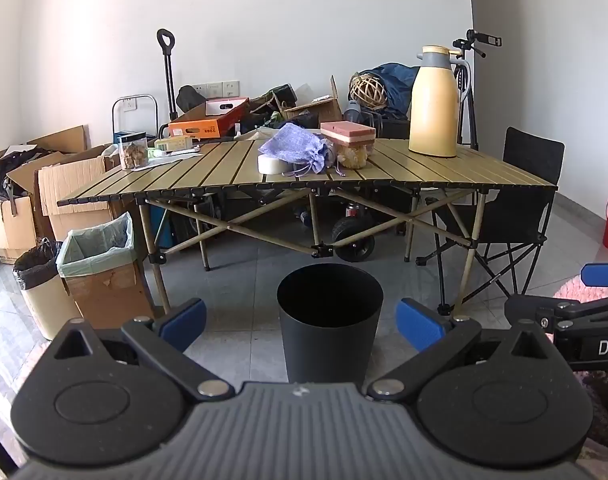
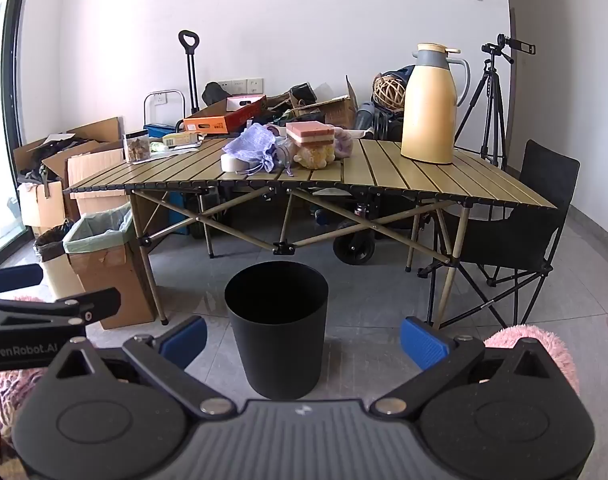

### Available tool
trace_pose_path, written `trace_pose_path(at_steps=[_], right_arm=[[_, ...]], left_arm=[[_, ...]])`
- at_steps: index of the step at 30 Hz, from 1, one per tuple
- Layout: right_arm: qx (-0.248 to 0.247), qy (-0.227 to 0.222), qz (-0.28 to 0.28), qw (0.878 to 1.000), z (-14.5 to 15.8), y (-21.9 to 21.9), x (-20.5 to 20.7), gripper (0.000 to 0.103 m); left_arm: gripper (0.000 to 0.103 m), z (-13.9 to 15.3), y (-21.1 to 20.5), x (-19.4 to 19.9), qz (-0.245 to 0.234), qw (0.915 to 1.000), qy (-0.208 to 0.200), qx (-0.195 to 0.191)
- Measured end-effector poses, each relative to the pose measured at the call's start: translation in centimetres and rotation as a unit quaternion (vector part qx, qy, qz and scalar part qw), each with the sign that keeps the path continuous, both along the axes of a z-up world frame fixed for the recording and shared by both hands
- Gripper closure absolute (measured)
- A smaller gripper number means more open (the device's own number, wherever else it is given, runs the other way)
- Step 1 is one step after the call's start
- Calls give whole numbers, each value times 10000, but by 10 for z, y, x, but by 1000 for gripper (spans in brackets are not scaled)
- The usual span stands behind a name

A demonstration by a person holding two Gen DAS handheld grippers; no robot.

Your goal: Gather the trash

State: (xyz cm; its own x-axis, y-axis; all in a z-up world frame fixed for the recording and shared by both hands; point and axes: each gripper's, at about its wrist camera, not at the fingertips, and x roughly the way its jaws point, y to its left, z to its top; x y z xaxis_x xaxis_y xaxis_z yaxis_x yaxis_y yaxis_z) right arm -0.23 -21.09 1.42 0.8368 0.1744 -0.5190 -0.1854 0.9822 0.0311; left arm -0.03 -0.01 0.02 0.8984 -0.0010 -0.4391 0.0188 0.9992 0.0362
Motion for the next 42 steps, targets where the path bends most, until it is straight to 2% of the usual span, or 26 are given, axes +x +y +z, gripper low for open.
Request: trace_pose_path(at_steps=[1, 42], right_arm=[[9, -3, 1, 10000, 0, 0, 0, 0], [1, -26, 4, 10000, -1, 0, -1, 0]], left_arm=[[0, 0, 0, 1, 1, 9999, 122, -52], [0, 0, 3, 2, 4, 10000, 39, -10]])
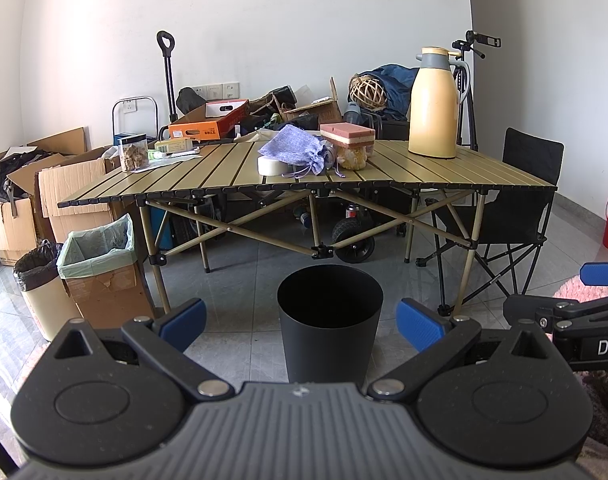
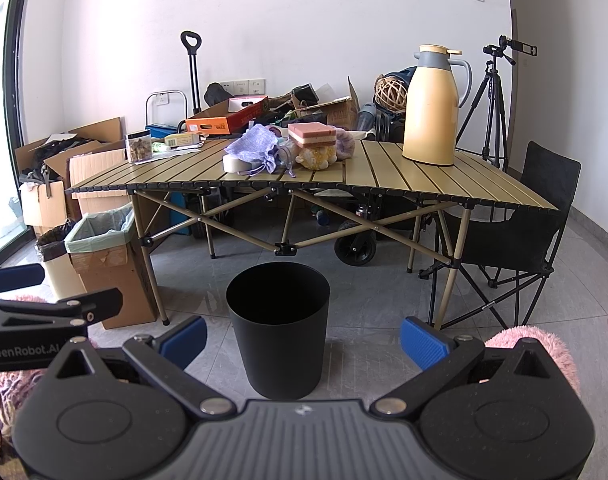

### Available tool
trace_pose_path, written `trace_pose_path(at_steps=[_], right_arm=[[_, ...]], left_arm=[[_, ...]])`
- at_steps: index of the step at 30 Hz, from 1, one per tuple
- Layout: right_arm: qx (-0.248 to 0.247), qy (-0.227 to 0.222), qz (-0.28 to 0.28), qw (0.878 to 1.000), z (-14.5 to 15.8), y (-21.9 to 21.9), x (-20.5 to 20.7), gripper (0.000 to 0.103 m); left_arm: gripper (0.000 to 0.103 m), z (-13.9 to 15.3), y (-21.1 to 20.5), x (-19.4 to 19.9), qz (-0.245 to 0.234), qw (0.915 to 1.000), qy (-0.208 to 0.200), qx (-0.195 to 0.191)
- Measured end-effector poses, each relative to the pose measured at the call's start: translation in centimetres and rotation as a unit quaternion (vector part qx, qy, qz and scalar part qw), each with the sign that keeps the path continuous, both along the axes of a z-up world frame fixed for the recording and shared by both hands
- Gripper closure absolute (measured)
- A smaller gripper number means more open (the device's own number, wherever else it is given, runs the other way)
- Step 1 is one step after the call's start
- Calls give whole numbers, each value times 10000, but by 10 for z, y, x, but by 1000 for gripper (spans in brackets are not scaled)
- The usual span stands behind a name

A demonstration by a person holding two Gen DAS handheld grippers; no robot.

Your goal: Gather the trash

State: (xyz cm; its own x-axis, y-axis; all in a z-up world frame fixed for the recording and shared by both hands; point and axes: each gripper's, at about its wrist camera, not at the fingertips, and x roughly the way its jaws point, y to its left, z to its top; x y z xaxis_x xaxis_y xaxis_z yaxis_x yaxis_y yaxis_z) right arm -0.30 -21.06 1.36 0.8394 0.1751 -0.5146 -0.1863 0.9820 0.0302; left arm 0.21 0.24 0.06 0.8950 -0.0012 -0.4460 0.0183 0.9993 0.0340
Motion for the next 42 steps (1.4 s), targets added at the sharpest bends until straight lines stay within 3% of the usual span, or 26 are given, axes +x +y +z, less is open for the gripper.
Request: trace_pose_path(at_steps=[29, 42], right_arm=[[-2, -14, 2, 10000, 1, 0, 0, 0], [-1, -10, 1, 10000, 2, 2, 4, 0]], left_arm=[[0, 0, -1, 0, -3, 10000, -19, 5], [0, 15, 0, 0, 6, 10000, -50, -6]])
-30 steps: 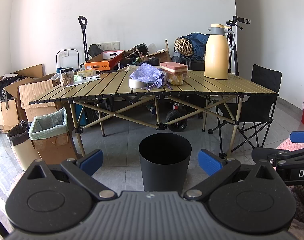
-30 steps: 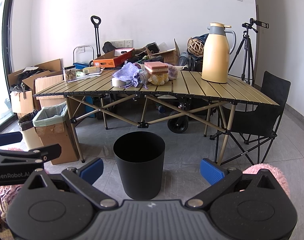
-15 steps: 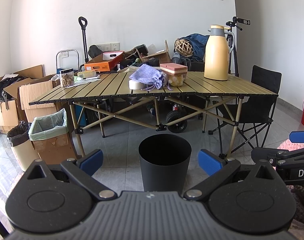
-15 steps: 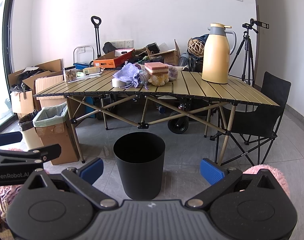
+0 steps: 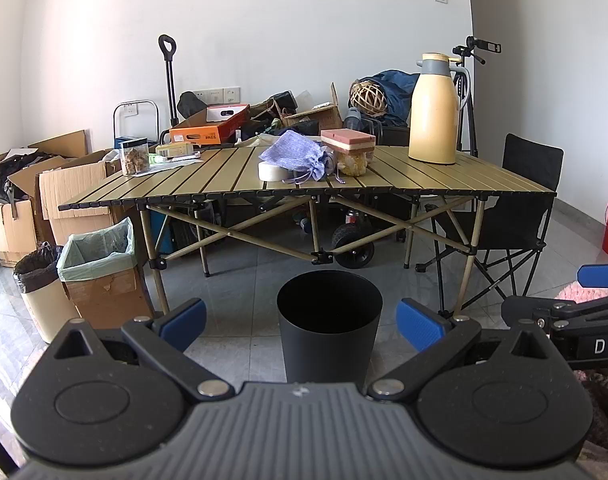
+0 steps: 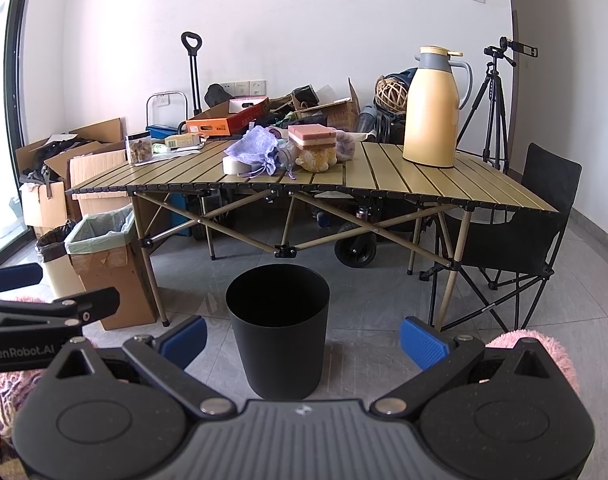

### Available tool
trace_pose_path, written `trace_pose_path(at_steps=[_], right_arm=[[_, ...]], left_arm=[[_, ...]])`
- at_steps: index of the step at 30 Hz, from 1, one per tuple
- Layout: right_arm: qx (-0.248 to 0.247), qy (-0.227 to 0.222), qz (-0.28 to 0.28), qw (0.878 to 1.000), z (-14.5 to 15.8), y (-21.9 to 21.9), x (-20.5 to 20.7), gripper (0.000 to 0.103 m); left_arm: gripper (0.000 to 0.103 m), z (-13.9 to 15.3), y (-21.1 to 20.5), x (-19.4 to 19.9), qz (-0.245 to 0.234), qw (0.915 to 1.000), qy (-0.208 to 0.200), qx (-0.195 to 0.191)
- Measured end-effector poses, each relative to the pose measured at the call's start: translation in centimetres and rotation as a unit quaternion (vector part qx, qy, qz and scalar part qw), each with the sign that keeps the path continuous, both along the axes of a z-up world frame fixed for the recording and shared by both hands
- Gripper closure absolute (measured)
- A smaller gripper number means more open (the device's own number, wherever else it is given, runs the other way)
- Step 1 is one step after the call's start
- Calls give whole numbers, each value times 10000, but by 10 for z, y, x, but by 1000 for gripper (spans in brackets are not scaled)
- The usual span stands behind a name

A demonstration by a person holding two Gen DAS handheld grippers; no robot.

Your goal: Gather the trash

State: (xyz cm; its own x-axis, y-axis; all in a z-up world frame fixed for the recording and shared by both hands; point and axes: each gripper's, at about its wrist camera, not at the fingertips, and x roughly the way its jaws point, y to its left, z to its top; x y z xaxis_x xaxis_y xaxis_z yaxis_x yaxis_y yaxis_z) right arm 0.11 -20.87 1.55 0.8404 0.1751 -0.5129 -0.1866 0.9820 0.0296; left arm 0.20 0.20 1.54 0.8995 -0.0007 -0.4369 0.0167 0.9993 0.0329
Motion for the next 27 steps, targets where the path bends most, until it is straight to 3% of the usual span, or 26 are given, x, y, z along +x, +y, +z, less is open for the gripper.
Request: trace_pose_path(at_steps=[18, 27], right_arm=[[130, -237, -25, 9996, 7, -6, 13, 0], [177, -201, -35, 9996, 3, -4, 38, 0]], left_arm=[[0, 3, 6, 16, 64, 9998, -104, -155], [0, -5, 12, 39, 102, 9996, 58, -252]])
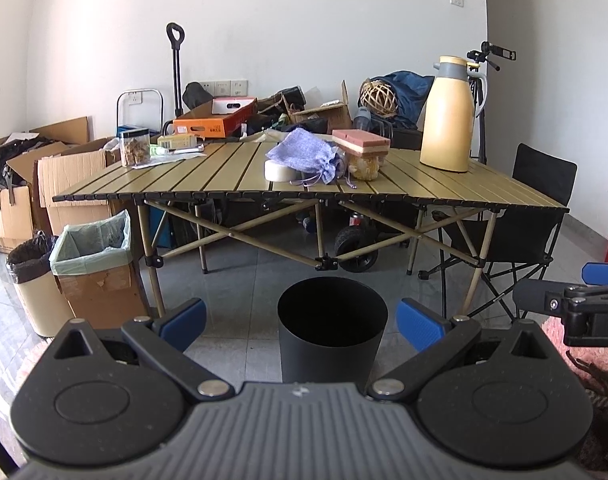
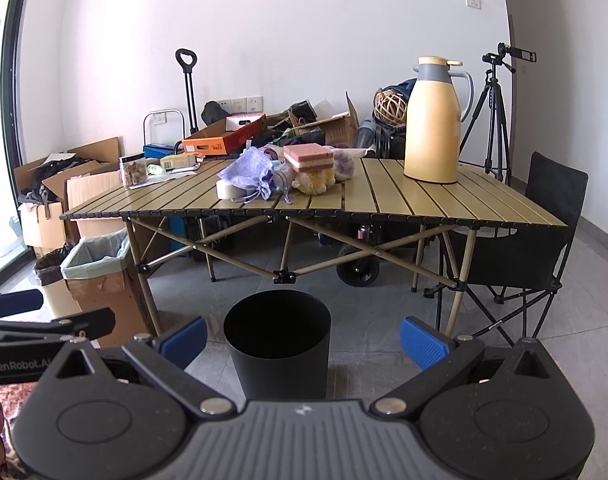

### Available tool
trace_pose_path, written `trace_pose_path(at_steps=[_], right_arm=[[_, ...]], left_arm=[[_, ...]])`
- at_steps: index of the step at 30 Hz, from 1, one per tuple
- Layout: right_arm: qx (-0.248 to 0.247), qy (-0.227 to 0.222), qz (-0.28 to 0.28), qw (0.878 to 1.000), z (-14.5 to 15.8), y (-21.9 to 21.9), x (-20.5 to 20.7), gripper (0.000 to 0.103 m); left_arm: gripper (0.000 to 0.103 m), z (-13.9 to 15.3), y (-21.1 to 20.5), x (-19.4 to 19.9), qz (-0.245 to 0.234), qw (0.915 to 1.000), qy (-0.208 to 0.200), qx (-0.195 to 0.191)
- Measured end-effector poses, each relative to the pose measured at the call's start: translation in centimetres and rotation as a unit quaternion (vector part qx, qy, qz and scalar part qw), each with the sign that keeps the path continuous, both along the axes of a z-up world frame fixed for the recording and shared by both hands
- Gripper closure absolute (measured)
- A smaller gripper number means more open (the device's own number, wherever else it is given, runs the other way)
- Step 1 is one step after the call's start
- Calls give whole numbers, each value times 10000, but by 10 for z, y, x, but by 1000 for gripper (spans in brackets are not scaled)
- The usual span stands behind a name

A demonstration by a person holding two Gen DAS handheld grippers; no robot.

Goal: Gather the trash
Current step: 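Move both tools toward the lavender pouch and pink sponge on the table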

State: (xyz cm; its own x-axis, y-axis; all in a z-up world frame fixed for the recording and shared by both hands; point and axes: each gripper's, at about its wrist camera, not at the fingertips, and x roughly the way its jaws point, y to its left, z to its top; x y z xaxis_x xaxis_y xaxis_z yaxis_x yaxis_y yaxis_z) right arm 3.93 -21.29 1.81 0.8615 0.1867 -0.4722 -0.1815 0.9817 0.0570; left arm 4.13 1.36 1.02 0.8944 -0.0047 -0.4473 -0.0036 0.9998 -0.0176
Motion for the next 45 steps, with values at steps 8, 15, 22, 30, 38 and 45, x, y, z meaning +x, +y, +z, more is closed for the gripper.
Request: trace_pose_path(at_steps=[8, 15, 22, 30, 38, 45], right_arm=[[120, 32, 55, 9999, -8, -1, 29, 0], [262, -39, 149, 9995, -13, -2, 52, 0], [288, -5, 152, 9995, -21, 0, 81, 0], [226, -78, 102, 9997, -24, 6, 129, 0], [228, -329, 138, 9991, -18, 18, 181, 0], [107, -663, -10, 9977, -1, 20, 227, 0]], left_arm=[[0, -12, 3, 24, -18, 9999, 114, -23], [0, -21, -2, 45, -169, 9997, 158, 70], [0, -29, 3, 70, -178, 9993, 339, 37], [0, -33, 6, 111, -249, 9987, 438, 0], [0, -23, 14, 161, -141, 9996, 242, 3], [0, -5, 21, 208, 48, 10000, -17, -23]])
